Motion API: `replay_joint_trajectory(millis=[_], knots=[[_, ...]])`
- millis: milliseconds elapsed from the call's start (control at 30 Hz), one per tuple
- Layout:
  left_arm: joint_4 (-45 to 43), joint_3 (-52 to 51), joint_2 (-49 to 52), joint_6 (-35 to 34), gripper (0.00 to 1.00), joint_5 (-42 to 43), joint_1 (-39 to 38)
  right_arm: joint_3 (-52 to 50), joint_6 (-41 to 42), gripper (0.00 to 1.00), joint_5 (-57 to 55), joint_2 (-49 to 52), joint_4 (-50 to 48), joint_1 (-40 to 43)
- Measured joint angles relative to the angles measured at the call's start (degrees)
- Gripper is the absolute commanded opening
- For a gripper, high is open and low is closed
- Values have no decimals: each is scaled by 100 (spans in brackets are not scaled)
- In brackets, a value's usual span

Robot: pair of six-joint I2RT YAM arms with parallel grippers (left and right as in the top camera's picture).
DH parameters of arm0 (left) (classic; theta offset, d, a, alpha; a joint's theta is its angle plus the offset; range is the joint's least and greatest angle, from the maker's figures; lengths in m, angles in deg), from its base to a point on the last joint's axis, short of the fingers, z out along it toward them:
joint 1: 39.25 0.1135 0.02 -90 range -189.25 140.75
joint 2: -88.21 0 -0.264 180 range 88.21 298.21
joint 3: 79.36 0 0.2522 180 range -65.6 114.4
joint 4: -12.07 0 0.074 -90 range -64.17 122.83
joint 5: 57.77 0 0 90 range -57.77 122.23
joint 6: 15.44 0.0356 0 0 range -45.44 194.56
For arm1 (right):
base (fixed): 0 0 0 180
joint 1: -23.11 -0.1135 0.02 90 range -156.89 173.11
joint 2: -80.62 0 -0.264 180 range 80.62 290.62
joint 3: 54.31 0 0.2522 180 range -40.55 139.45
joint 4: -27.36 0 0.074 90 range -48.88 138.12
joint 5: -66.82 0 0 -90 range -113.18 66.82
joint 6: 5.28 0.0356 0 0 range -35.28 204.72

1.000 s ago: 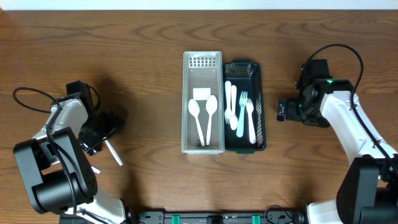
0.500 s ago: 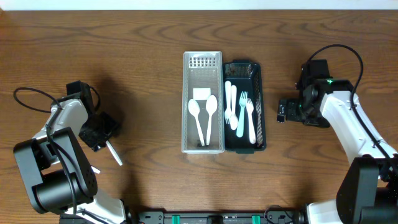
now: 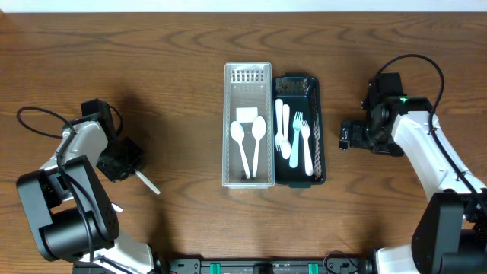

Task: Pack container
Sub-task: 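Grasp the third white spoon with the left gripper, then place the third spoon in the white basket and release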

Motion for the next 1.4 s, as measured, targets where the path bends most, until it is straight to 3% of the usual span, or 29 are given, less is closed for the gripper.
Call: replay_joint_trajectory(millis=[100, 467, 700, 900, 1133, 1400], knots=[[2, 0, 0, 28, 6, 2, 2, 0, 0, 99, 0, 0, 0, 0], [732, 31, -415, 173, 6, -26, -326, 0, 0, 99, 2, 0, 4, 0], [1294, 822, -1801, 188, 6, -39, -1685, 0, 2, 99, 2, 0, 44, 0], [1298, 1727, -2413, 188, 6, -31, -3462, 0, 2, 99, 46, 0, 59, 0], [170, 1971, -2269, 212, 6, -9, -5064, 0, 4, 99, 72, 0, 90, 0], [-68, 1998, -726, 299, 6, -20, -5346, 0, 4, 99, 90, 0, 111, 0]])
